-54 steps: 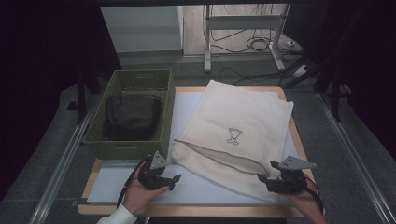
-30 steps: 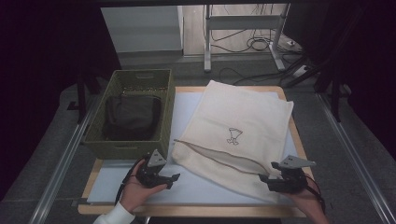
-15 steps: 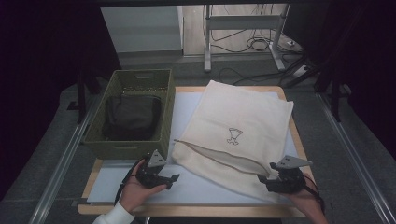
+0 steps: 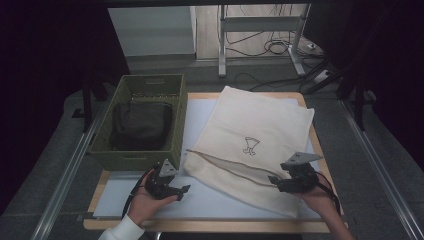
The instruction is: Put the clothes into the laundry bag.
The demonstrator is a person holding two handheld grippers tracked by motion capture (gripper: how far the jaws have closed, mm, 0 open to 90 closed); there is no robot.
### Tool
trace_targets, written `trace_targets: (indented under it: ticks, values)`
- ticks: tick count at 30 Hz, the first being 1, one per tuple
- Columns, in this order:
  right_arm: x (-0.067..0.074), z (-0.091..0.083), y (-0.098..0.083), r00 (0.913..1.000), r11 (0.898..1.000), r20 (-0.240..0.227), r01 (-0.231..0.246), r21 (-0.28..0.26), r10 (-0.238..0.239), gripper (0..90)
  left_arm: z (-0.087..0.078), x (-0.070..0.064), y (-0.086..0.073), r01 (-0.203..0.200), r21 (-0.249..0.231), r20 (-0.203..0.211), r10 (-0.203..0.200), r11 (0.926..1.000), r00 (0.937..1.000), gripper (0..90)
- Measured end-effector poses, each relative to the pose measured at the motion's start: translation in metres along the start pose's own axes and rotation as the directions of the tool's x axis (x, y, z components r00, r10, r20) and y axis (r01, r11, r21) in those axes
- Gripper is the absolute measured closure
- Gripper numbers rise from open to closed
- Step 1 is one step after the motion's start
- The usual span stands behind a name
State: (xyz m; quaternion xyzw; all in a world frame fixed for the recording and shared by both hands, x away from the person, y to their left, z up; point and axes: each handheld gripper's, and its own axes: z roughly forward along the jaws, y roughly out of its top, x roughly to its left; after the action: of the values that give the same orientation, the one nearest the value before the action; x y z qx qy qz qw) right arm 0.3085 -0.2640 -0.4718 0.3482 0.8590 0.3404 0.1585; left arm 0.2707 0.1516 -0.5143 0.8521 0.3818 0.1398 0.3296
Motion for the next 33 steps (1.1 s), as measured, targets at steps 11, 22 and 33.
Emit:
trace_targets:
  ticks: [11, 22, 33]
  values:
    - [0.016, 0.042, 0.061, 0.9907, 0.991, -0.083, 0.113, 0.067, -0.108, 34.8, 0.004, 0.003, -0.002, -0.004, 0.012, -0.015, 0.004, 0.9999, 0.9999, 26.0]
    - [0.024, 0.101, 0.090, 0.9819, 0.959, -0.134, 0.163, 0.233, -0.134, 37.2, 0.009, 0.003, -0.003, -0.005, 0.014, -0.027, 0.005, 0.9999, 0.9996, 25.2]
    - [0.020, 0.109, 0.075, 0.9864, 0.944, -0.105, 0.152, 0.292, -0.127, 65.0, 0.010, 0.002, -0.004, 0.004, 0.006, -0.024, -0.004, 1.0000, 0.9997, 25.0]
